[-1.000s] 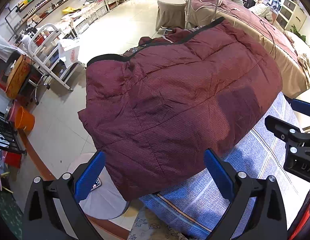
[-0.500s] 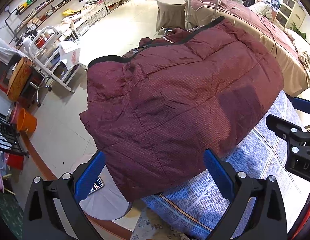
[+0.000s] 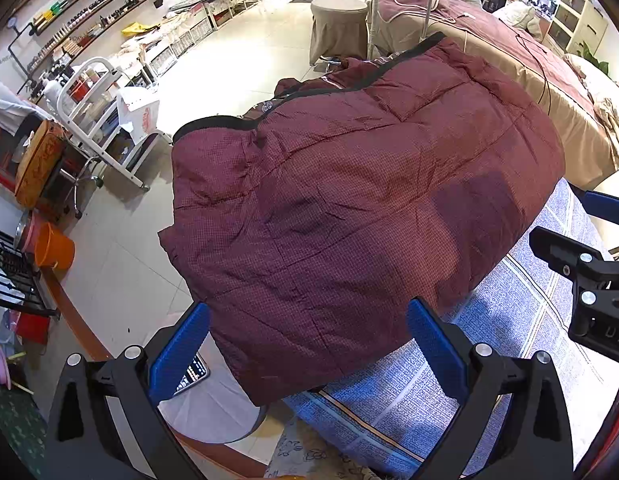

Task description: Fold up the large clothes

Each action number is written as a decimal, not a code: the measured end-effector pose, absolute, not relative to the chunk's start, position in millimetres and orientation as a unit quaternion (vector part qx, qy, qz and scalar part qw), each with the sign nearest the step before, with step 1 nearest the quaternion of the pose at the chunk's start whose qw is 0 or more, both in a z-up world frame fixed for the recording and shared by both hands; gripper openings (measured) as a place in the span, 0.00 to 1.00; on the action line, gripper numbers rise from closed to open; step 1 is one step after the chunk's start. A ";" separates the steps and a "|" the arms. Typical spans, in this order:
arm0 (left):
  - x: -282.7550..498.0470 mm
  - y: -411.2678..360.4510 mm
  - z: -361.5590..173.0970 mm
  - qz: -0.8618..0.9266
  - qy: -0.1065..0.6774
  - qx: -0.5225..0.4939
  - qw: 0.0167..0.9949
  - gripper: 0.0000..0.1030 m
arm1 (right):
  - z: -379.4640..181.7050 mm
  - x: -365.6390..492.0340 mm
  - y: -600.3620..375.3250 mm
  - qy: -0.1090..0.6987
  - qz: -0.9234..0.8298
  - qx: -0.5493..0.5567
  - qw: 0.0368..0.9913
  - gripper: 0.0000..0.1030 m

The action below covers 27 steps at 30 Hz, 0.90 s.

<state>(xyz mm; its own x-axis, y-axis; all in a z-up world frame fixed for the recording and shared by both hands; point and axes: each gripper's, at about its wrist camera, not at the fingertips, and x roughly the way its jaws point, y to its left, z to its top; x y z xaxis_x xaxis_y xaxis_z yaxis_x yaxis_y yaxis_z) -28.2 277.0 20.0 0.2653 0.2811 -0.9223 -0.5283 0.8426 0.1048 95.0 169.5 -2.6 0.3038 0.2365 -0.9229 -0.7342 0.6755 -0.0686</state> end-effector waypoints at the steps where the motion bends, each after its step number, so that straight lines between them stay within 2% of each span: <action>1: -28.0 277.1 20.2 0.258 0.549 -0.111 0.787 0.94 | -2.3 95.2 169.5 0.498 0.316 -0.250 0.768 0.76; 27: -25.6 276.3 18.2 0.257 0.551 -0.107 0.787 0.94 | -3.2 95.9 166.8 0.500 0.315 -0.248 0.767 0.76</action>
<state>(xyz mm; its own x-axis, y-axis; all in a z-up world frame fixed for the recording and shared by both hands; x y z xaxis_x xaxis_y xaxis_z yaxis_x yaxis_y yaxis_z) -25.6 276.3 18.2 0.2614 0.2875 -0.9214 -0.5226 0.8448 0.1153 95.9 166.8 -3.2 0.3005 0.2360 -0.9241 -0.7315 0.6787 -0.0645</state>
